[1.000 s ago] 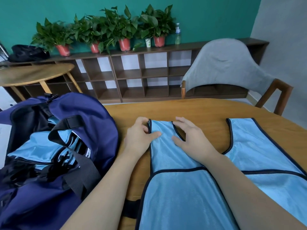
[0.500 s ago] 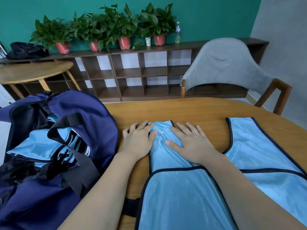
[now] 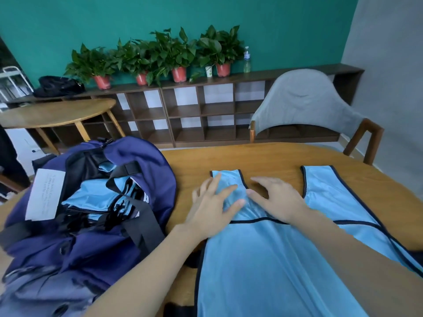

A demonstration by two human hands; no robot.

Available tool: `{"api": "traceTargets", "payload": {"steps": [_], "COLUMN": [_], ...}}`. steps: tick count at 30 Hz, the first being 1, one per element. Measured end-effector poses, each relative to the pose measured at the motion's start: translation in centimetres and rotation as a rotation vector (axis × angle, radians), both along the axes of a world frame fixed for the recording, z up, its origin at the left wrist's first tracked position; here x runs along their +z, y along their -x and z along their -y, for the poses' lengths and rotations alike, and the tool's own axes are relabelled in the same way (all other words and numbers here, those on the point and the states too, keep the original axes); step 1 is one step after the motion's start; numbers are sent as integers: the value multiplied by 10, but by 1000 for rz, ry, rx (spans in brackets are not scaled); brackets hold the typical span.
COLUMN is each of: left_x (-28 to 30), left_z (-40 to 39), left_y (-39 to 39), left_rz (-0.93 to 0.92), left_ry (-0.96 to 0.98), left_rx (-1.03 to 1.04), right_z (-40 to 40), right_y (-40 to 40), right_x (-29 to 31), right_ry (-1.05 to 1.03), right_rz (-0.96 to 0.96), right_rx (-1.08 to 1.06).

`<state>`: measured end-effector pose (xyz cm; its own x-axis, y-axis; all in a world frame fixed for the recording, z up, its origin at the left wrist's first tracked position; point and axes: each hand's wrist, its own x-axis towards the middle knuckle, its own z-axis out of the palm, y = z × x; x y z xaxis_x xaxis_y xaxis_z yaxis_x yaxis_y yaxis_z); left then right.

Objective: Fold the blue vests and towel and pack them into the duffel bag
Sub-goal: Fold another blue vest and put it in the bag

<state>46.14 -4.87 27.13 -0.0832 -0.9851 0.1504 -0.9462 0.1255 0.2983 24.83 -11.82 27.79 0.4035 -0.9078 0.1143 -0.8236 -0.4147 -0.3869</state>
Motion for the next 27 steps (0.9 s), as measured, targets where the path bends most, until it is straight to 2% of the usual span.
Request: {"api": "traceTargets", "payload": {"steps": [3, 8, 12, 15, 17, 20, 22, 27], "left_x": [-1, -17, -20, -19, -14, -2, 6, 22], "left_z": [-44, -78, -89, -101, -104, -93, -82, -65], "left_y": [20, 31, 21, 17, 14, 13, 12, 9], "left_rz": [71, 177, 263, 294, 241, 63, -40, -136], "left_ry": [-40, -110, -122, -86, -73, -96, -148, -327], "left_rx": [-90, -128, -140, -150, -130, -18, 62, 93], "right_z": [-32, -76, -97, -111, -117, -118, -114, -106], "right_y": [48, 139, 185, 197, 200, 203, 205, 212], "right_x": [1, -5, -8, -7, -5, -2, -3, -6], "right_ry": [26, 71, -23, -51, -56, -49, -99, -189], "right_rz": [-45, -137, -209, -172, -156, -134, -41, 223], "right_rx": [-4, -105, -207, -194, -201, -254, -300, -392]}}
